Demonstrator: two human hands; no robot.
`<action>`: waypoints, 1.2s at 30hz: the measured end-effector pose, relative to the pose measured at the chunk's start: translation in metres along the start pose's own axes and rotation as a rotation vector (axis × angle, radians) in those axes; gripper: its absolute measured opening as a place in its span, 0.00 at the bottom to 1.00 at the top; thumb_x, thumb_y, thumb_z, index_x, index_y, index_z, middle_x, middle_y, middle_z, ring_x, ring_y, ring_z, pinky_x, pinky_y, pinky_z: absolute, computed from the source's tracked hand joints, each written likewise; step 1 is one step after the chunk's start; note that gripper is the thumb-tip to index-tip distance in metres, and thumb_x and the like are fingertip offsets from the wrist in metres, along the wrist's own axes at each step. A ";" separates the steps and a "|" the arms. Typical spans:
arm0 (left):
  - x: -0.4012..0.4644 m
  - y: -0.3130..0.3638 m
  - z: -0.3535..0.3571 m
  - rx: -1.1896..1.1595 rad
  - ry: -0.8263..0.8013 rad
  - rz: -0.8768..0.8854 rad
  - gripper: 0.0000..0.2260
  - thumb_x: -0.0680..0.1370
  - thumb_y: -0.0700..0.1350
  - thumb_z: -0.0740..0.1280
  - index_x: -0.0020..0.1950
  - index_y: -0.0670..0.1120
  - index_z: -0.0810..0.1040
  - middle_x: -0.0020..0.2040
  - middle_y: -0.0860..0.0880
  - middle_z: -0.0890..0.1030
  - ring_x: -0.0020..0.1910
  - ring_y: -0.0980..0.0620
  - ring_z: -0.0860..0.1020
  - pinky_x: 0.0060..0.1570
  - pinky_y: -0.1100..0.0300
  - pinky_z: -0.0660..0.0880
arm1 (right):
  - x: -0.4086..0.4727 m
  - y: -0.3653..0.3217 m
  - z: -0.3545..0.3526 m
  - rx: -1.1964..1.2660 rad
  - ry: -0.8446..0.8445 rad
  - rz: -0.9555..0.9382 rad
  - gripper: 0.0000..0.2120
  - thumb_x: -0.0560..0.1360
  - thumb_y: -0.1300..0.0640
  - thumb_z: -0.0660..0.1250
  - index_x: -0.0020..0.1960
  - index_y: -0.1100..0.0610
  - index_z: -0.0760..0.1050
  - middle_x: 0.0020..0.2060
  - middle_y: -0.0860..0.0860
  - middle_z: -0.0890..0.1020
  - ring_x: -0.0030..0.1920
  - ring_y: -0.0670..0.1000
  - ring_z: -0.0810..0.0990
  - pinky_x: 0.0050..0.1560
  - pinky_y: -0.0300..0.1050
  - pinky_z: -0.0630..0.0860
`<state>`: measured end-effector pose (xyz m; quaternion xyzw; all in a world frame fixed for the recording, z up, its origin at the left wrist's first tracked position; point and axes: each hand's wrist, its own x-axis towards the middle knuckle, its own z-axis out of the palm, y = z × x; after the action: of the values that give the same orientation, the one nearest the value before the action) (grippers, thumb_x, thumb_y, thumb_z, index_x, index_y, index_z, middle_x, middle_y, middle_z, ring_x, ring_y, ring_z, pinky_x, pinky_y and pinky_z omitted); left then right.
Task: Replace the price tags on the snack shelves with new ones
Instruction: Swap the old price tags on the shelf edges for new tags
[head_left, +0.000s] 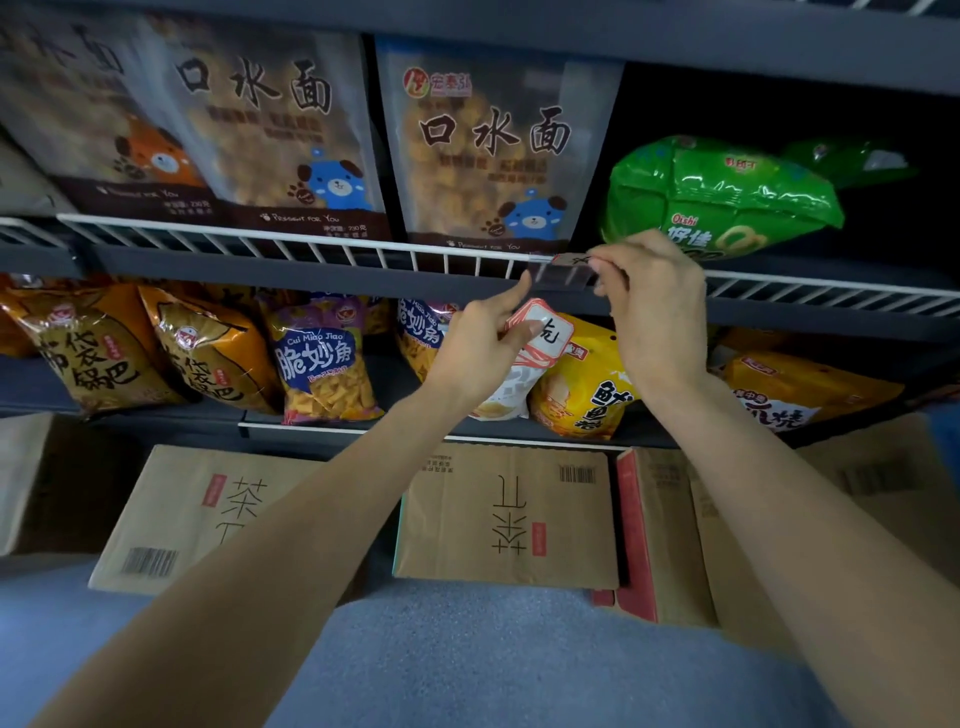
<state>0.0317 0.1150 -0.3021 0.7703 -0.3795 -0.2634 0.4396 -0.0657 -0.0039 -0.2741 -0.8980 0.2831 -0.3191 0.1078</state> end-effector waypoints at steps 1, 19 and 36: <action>0.000 -0.003 -0.002 0.021 -0.002 0.014 0.24 0.78 0.43 0.64 0.74 0.48 0.63 0.57 0.43 0.81 0.56 0.51 0.77 0.62 0.51 0.72 | 0.001 -0.001 0.002 0.000 -0.011 -0.014 0.09 0.74 0.63 0.66 0.52 0.64 0.81 0.45 0.60 0.80 0.38 0.59 0.81 0.41 0.54 0.80; 0.013 -0.011 -0.019 0.157 -0.038 0.124 0.22 0.79 0.43 0.63 0.72 0.50 0.65 0.55 0.45 0.82 0.53 0.47 0.80 0.59 0.54 0.72 | -0.003 0.008 0.028 -0.399 -0.042 -0.134 0.07 0.67 0.64 0.73 0.43 0.57 0.79 0.40 0.53 0.79 0.26 0.55 0.76 0.24 0.40 0.69; 0.017 -0.009 -0.024 0.226 -0.130 0.096 0.22 0.78 0.39 0.64 0.69 0.53 0.65 0.31 0.53 0.70 0.30 0.55 0.68 0.33 0.61 0.71 | -0.010 0.003 0.026 -0.522 -0.043 -0.167 0.12 0.63 0.69 0.68 0.44 0.58 0.79 0.38 0.54 0.79 0.21 0.54 0.74 0.26 0.36 0.59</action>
<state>0.0623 0.1159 -0.2997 0.7770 -0.4710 -0.2470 0.3367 -0.0567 0.0000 -0.3008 -0.9222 0.2785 -0.2238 -0.1479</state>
